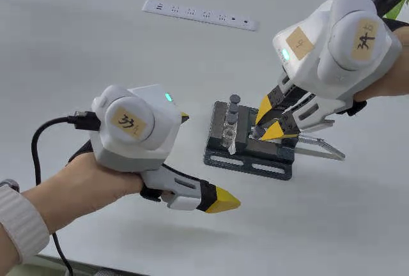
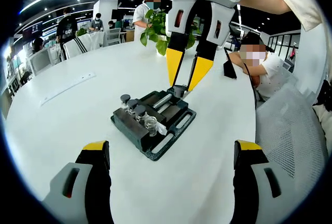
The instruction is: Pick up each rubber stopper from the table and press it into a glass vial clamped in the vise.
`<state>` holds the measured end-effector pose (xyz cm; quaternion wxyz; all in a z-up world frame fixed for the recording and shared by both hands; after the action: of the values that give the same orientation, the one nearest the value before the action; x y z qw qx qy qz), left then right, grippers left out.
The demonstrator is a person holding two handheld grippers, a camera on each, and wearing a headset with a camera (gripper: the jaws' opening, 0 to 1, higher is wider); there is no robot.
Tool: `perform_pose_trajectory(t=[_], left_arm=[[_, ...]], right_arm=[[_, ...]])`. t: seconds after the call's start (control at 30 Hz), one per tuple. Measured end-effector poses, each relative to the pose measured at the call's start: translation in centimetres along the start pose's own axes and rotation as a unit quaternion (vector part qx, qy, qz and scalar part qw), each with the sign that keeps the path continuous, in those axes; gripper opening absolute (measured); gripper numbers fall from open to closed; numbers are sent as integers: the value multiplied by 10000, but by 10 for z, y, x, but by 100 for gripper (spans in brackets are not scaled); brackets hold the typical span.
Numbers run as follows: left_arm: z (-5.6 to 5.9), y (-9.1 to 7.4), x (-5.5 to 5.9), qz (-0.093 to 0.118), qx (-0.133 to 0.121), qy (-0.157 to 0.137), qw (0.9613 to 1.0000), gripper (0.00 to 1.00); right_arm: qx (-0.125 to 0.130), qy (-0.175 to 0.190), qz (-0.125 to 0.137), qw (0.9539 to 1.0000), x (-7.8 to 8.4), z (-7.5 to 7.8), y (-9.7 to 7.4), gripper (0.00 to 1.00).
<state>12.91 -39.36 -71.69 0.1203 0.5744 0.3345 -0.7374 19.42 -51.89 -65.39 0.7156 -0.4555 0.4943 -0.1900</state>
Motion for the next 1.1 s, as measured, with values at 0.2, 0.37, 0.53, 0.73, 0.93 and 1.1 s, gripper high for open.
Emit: perform_pose_trajectory(t=[0.2,0.37,0.53,0.73,0.93,1.1], left_arm=[[-2,-3,3,-14,-101,-79,9999,99],[-5,-6,9,-44,-164,-135,9998,99],[-8,-8,11,-64,-226,-203,9995,99],[-9,-8,15,-90,-246,-235,9994,99],[-11,-6,15,-91,-249,-240,9994,99],[-12,-7,17,-102,-272,-257,9992,99]], right_arm=[[-118,-396,-130,9991,1,10,13,6],[-156,-660,-172,9975,2,18,24,6],[-178,-1143,-308,9928,3,25,32,6],[-265,-1603,-523,9853,4,22,37,6],[-303,-1694,-480,9839,-1,19,40,6],[-375,-1727,-491,9830,-1,19,45,6]])
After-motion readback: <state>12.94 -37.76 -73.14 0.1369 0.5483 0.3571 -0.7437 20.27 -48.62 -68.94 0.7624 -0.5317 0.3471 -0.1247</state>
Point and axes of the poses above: the centre of the closed fingertips' face, and the gripper's own axes: y roughly forward along the fingers, z roughly to its right, x roughly out of its underside, the point moved 8 cm from there along -y, roughly backward along the fingers, and after that the axes turned 12 degrees about z, right-handed, at the moved point
